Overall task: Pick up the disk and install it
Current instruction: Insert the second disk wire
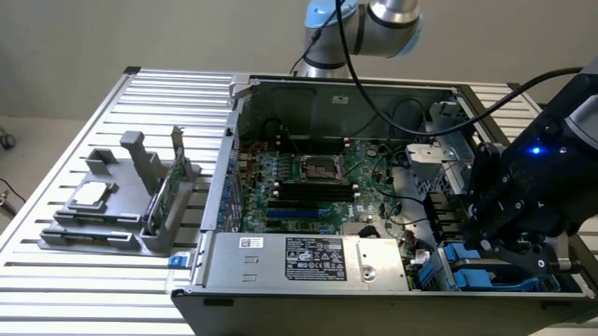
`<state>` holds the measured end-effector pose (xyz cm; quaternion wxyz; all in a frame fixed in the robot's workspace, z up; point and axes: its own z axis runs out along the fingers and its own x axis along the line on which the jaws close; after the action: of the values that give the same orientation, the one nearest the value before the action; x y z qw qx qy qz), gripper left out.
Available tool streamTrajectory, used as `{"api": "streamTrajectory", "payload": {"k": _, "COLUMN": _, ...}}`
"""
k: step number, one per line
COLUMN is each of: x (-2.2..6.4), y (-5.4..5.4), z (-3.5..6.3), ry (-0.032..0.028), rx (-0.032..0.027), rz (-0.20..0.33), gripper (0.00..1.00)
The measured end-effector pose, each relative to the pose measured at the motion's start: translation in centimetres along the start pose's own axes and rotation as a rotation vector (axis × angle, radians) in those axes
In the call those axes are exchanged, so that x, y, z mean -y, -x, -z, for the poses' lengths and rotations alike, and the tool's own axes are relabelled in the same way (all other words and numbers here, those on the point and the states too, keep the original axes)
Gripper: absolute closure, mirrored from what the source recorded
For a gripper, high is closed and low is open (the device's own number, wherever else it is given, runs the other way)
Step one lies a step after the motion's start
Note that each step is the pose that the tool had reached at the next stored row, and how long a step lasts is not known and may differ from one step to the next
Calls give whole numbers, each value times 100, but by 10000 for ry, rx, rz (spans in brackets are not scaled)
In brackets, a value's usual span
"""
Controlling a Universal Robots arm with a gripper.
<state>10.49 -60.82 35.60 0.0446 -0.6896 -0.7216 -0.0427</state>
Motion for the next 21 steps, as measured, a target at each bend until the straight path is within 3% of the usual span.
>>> {"api": "streamTrajectory", "payload": {"k": 6, "x": -17, "y": -175, "z": 19, "ry": 8, "rx": 42, "rz": 3, "gripper": 75}}
{"api": "streamTrajectory", "payload": {"k": 12, "x": -147, "y": -221, "z": 60, "ry": 9, "rx": 45, "rz": 3, "gripper": 75}}
{"api": "streamTrajectory", "payload": {"k": 19, "x": -160, "y": -307, "z": 152, "ry": 21, "rx": 161, "rz": 4, "gripper": 75}}
{"api": "streamTrajectory", "payload": {"k": 21, "x": -172, "y": -307, "z": 160, "ry": 22, "rx": 168, "rz": 5, "gripper": 75}}
